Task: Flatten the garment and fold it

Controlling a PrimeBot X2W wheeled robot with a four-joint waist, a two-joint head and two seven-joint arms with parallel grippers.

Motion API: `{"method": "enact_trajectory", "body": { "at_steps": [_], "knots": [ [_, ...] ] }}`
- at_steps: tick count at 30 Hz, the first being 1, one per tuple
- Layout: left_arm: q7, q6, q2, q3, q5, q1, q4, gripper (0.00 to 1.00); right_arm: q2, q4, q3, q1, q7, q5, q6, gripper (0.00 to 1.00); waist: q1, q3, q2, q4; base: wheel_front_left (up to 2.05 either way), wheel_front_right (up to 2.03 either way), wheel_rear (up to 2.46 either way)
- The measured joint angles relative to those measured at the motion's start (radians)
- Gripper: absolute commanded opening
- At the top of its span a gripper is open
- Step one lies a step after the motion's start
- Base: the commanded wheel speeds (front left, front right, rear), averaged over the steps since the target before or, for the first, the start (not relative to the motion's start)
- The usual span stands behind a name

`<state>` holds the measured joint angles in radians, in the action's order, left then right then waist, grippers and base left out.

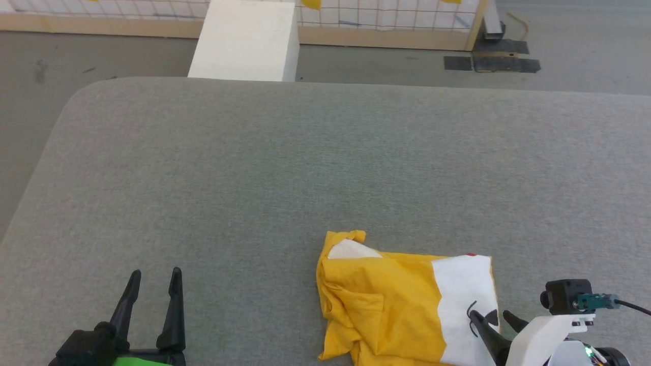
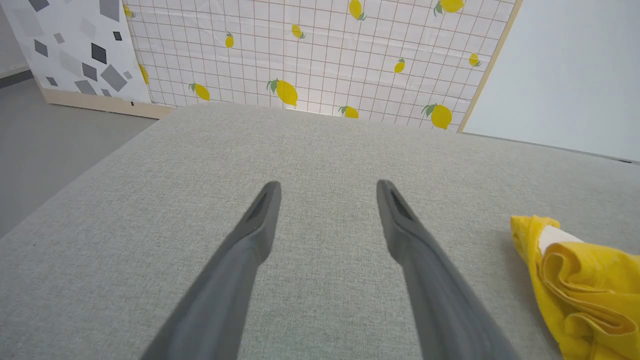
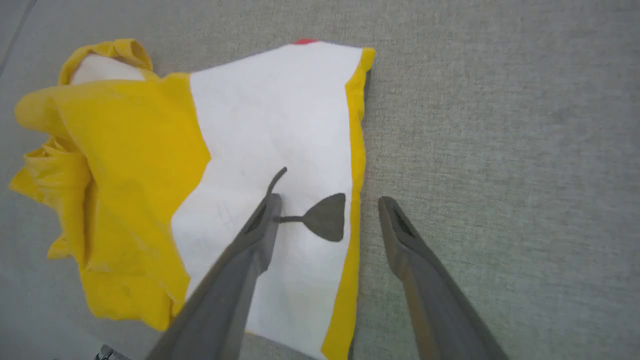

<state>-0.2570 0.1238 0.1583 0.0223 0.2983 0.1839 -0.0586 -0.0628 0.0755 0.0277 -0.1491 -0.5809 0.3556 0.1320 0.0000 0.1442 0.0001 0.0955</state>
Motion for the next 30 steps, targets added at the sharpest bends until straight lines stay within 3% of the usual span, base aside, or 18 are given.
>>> {"method": "enact_trajectory", "body": {
  "at_steps": [6, 7, 8, 9, 23, 30],
  "knots": [
    [0.000, 0.000, 0.010, -0.002, 0.002, 0.000, 0.007, 1.00, 0.003, -0.096, 0.013, 0.044, -0.001, 0.025, 0.000, 1.00, 0.0000, 0.003, 0.0000, 0.024, 0.00, 0.00, 0.00],
    [0.000, 0.000, 0.012, -0.003, 0.002, 0.000, 0.008, 1.00, 0.004, -0.110, 0.018, 0.052, -0.003, 0.037, 0.000, 0.76, 0.0000, 0.003, 0.0000, 0.026, 0.00, 0.00, 0.00],
    [0.000, 0.000, 0.014, -0.004, 0.002, 0.000, 0.009, 1.00, 0.005, -0.122, 0.018, 0.058, -0.009, 0.050, 0.000, 0.35, 0.0000, 0.002, 0.0000, 0.028, 0.00, 0.00, 0.00],
    [0.000, 0.000, 0.016, -0.005, 0.003, 0.000, 0.010, 1.00, 0.005, -0.126, 0.015, 0.062, -0.012, 0.056, 0.000, 0.00, 0.0000, 0.002, 0.0000, 0.029, 0.00, 0.00, 0.00],
    [0.000, 0.000, 0.016, -0.008, 0.010, 0.000, 0.010, 1.00, 0.002, -0.097, -0.016, 0.063, -0.025, 0.067, 0.000, 0.00, 0.0000, -0.011, 0.0000, 0.008, 0.00, 0.00, 0.00],
    [0.000, 0.000, 0.017, -0.025, 0.002, -0.009, -0.028, 1.00, -0.044, -0.086, -0.136, 0.169, 0.016, 0.006, 0.000, 0.00, 0.0000, 0.006, 0.0000, -0.062, 0.00, 0.00, 0.00]
  ]
}}
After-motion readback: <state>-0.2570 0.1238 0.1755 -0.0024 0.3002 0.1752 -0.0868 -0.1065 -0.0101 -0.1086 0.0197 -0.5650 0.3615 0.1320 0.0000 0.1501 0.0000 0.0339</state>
